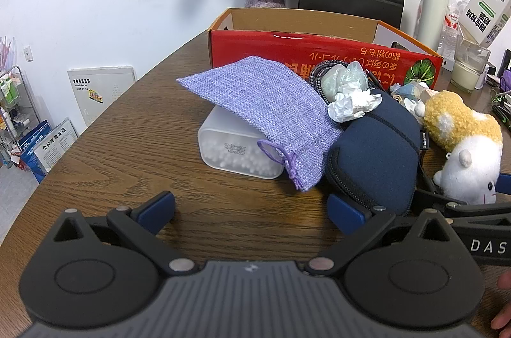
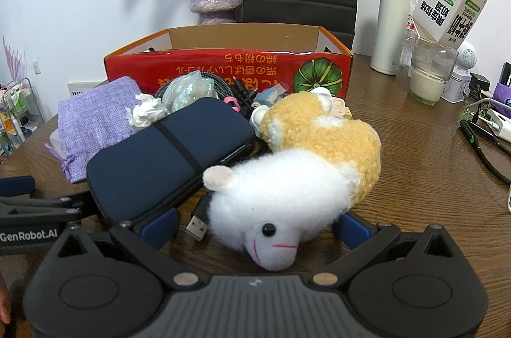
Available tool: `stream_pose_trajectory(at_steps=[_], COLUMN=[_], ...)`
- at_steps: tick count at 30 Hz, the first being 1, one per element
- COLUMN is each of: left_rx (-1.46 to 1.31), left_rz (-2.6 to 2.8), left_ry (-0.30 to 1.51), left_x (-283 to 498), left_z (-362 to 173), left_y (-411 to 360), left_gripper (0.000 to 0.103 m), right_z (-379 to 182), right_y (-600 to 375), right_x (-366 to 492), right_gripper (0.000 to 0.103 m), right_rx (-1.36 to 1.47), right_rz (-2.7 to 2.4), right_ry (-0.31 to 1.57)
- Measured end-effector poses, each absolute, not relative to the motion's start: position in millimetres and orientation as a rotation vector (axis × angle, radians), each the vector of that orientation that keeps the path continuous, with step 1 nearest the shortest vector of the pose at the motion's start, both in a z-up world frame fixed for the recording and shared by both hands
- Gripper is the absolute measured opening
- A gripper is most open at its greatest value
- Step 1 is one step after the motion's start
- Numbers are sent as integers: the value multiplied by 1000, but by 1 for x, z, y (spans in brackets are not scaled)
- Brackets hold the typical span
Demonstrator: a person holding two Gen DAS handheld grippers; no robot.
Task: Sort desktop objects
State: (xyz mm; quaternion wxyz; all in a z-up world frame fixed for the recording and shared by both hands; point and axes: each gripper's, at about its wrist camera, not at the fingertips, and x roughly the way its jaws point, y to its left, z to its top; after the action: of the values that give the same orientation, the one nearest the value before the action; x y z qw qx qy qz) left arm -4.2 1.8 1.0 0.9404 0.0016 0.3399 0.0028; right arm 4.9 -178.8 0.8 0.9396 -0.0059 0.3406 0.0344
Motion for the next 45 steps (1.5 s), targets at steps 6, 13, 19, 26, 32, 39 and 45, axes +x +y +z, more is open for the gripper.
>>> stream_pose_trajectory(at_steps=[6,13,19,26,32,39,45], left_rx=[3,3,3,2,2,2,2], left_rz=[6,5,5,5,5,5,5], left_ry=[694,694,694,694,694,694,694], left_x=[-4,-4,-4,-4,-4,-2,-2], left_z=[1,1,1,1,1,1,1], left_y=[2,2,2,2,2,0,0], left_gripper=[103,103,103,103,103,103,103], right_z=[1,1,-1,-3,-3,-3,-3], right_y=[-179,-178,-178,-177,-177,-177,-177], right_x=[5,5,5,6,6,6,6], right_gripper=[103,103,103,103,103,103,103], right_rx=[-12,-12,-12,-12,-12,-12,-12], right_rz=[70,70,70,70,70,70,71], right_ry=[695,695,695,696,696,696,696])
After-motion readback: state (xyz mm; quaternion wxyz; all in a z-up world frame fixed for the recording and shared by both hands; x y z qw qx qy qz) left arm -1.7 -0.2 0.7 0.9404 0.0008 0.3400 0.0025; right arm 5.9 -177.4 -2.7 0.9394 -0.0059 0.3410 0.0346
